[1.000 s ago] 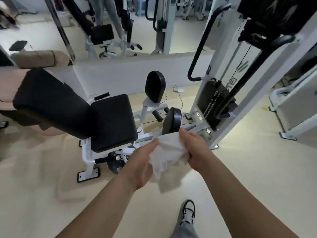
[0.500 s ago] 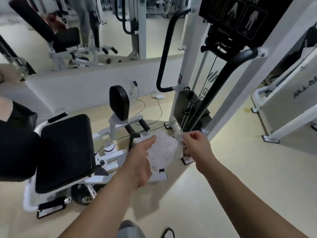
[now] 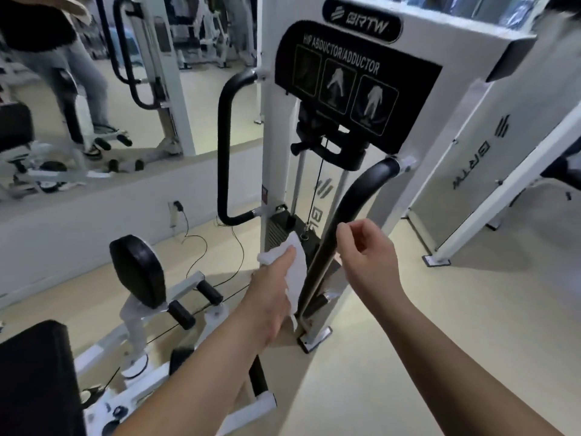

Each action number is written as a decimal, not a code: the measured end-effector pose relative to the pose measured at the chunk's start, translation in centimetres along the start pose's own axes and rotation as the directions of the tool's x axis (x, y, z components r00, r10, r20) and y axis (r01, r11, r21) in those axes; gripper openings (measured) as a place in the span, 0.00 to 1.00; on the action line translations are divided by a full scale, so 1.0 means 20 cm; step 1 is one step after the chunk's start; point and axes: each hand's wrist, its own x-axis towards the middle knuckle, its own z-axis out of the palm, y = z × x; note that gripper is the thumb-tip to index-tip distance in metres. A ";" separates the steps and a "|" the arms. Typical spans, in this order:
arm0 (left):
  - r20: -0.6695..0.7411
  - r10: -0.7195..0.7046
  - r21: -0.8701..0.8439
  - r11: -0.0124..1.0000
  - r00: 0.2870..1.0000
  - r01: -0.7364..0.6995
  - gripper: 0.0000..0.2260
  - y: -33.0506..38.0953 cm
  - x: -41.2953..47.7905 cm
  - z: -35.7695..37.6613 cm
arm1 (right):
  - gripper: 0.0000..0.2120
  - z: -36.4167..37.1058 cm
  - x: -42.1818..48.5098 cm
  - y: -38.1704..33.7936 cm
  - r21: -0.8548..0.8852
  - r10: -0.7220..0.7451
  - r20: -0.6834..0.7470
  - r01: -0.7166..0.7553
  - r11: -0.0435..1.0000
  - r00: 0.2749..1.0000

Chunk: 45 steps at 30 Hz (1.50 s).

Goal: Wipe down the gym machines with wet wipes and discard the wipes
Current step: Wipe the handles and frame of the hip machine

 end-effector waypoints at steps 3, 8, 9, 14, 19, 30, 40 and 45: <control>0.024 0.089 0.023 0.996 0.996 -0.090 0.28 0.07 0.13 0.17 | 0.04 -0.14 0.18 0.00 -0.155 -0.170 -0.079 0.157 0.975 0.982; -0.020 0.343 0.347 0.883 0.939 -0.315 0.19 0.21 0.20 0.47 | 0.10 -0.37 0.55 0.07 -0.454 -0.446 -0.069 0.370 0.811 0.892; -0.017 0.396 0.398 0.845 0.918 -0.357 0.20 0.25 0.21 0.53 | 0.14 -0.40 0.61 0.09 -0.471 -0.438 -0.081 0.353 0.809 0.895; 0.159 0.670 0.881 0.234 0.725 -0.411 0.30 0.27 0.32 0.82 | 0.52 -0.48 0.83 0.18 -0.258 -0.038 -0.142 0.000 0.966 0.989; 0.305 0.618 0.951 -0.164 0.725 -0.261 0.45 0.23 0.35 0.85 | 0.57 -0.47 0.96 0.24 0.093 0.112 -0.189 -0.096 0.991 0.976; 0.442 0.618 0.890 -0.390 0.650 -0.235 0.27 0.34 0.47 0.79 | 0.55 -0.42 1.12 0.29 0.310 0.151 -0.253 -0.068 0.948 0.956; 0.232 0.762 0.931 -0.355 0.604 0.091 0.11 0.39 0.57 1.03 | 0.55 -0.41 1.10 0.30 0.310 0.121 -0.275 -0.031 0.950 0.954; 0.129 0.436 0.979 0.086 0.890 -0.184 0.12 0.55 0.52 1.00 | 0.56 -0.43 1.10 0.30 0.294 0.120 -0.245 -0.044 0.955 0.962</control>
